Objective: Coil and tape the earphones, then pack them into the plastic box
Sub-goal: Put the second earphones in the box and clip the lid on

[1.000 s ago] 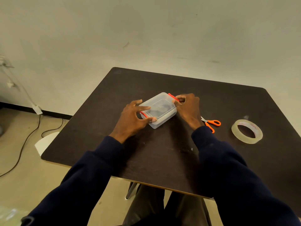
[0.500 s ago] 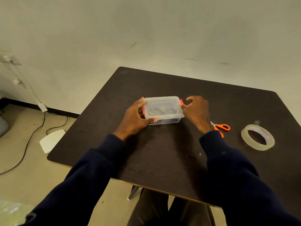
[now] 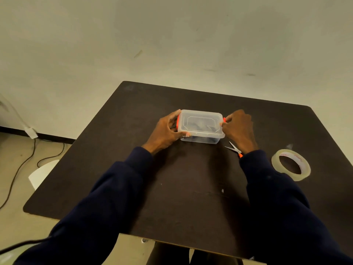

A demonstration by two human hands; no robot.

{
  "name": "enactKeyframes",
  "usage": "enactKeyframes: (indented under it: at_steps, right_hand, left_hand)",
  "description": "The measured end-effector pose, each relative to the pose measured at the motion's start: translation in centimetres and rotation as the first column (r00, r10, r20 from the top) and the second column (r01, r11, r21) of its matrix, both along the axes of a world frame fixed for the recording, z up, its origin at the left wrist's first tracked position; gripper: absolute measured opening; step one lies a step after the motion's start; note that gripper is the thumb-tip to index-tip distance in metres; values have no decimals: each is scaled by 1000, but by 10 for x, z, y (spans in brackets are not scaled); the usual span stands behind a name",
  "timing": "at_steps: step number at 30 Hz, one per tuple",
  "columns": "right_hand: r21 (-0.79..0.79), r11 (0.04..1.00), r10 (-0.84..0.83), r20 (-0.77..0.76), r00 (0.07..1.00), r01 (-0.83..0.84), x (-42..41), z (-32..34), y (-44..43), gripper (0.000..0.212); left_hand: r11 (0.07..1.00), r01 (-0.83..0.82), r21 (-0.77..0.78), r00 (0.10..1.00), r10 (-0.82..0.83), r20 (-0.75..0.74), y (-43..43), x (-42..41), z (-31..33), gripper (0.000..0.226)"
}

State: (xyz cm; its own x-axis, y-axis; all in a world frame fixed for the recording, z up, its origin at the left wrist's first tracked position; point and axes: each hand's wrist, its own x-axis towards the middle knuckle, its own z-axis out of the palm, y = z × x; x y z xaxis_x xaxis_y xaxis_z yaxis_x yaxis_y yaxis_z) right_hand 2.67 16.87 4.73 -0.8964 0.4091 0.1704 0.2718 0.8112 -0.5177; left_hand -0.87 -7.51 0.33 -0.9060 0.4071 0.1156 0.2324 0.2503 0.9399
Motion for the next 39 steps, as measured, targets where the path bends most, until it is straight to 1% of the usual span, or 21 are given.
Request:
enactKeyframes:
  at_steps: [5,9,12,13,15,16,17,19,21,23,24,26,28,31,33,36,38,39]
  right_hand:
    - [-73,997,-18,-68,998,13,-10,-6,13,20]
    - [-120,993,1,-111,994,-14,-9,-7,20,21]
    - [-126,992,-7,-119,993,-8,0,-10,25,30]
    - [-114,994,-15,-94,995,4,5,-10,27,30]
    - [-51,999,-10,-23,1000,9,18,-14,35,19]
    - [-21,1000,10,38,999,-9,26,-16,39,18]
    - [-4,1000,31,135,990,-31,33,-18,43,24]
    - [41,992,99,317,943,-118,44,-24,47,25]
    - [99,979,126,383,915,-177,56,-27,44,26]
    - [124,975,127,359,925,-182,66,-29,39,26]
    - [133,976,122,318,940,-171,72,-30,37,25]
    - [113,989,71,238,969,-100,86,-31,34,19]
    - [130,991,14,163,986,-36,98,-32,32,14]
    - [182,983,-14,128,992,-9,115,-33,27,12]
    - [147,989,-8,117,993,-9,122,-34,27,12]
    - [68,997,-43,79,996,37,133,-32,34,8]
    - [33,997,-68,-25,997,69,138,-30,42,5]
    - [51,996,-73,-94,993,78,141,-26,47,5]
  left_hand:
    - [1000,17,18,1000,-17,3,16,-22,-3,89]
    - [999,26,29,1000,-25,-14,24,-27,-6,90]
    - [998,53,27,999,-52,-9,25,-29,-7,91]
    - [998,61,24,998,-61,-3,25,-29,-7,92]
    - [998,65,26,998,-65,4,24,-29,-8,94]
    - [998,65,28,998,-65,6,24,-28,-9,95]
    - [997,66,30,998,-66,13,24,-28,-9,95]
    - [998,61,14,998,-61,7,26,-28,-9,93]
    - [998,56,-21,998,-57,-29,29,-25,-7,93]
    - [996,77,-33,996,-78,-31,30,-23,-2,94]
    - [996,88,-33,996,-89,-29,29,-21,0,95]
    - [996,88,-14,996,-88,-13,29,-16,2,96]
    - [998,53,23,998,-54,22,29,-11,0,97]
    - [1000,0,30,997,-3,83,30,1,-7,98]
    - [1000,-25,11,994,23,110,32,6,-11,96]
    - [998,-47,-33,993,50,108,36,10,-10,90]
    - [998,-38,-50,994,43,103,39,10,-9,88]
    - [998,-30,-56,994,35,102,40,9,-9,87]
